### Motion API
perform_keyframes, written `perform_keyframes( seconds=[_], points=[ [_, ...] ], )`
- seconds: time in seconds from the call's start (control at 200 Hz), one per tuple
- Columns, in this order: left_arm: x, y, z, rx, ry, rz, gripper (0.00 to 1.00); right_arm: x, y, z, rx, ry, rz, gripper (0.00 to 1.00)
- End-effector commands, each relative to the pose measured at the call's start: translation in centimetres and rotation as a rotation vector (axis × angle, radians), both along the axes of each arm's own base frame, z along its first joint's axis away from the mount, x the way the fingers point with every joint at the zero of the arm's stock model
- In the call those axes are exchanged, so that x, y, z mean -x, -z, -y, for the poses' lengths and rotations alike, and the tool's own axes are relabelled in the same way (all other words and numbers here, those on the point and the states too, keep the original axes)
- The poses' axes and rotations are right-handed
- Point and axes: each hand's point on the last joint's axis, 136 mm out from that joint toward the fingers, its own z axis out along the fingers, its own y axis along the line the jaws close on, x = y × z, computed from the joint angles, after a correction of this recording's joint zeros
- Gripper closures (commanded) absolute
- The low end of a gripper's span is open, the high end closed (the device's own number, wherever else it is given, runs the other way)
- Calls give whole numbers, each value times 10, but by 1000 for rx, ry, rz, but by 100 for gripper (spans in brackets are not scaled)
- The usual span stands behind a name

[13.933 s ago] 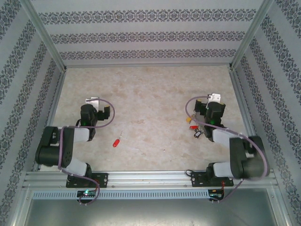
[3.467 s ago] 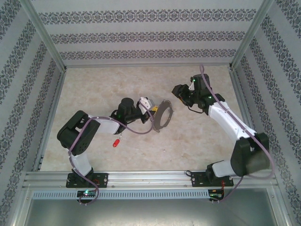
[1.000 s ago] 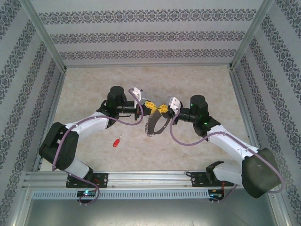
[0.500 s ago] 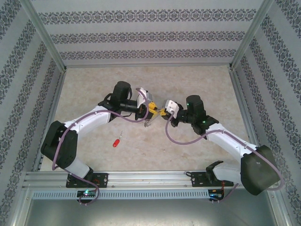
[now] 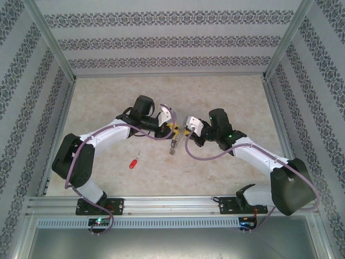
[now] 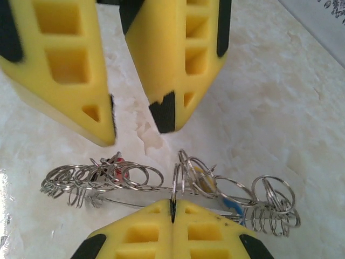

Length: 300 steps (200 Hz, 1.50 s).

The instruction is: Put the keys on the keyring

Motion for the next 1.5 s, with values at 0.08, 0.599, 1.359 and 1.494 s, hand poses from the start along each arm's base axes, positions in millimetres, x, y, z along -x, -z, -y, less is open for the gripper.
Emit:
perform_keyframes(
  seconds=[0.08,0.599,1.359,1.494],
  points=[
    [1,25,0,-32,16,14,70,-1,-7,-10,-7,-56,71,100],
    [-10,35,0,-55,-17,45,67,2,-9,-23,41,-108,77,100],
    [-6,23,-1,-2,-36,59,67,12,17,0,451,-183,85,100],
    [-2,19,2,43,-10,76,68,12,14,-1,450,-187,88,100]
  ],
)
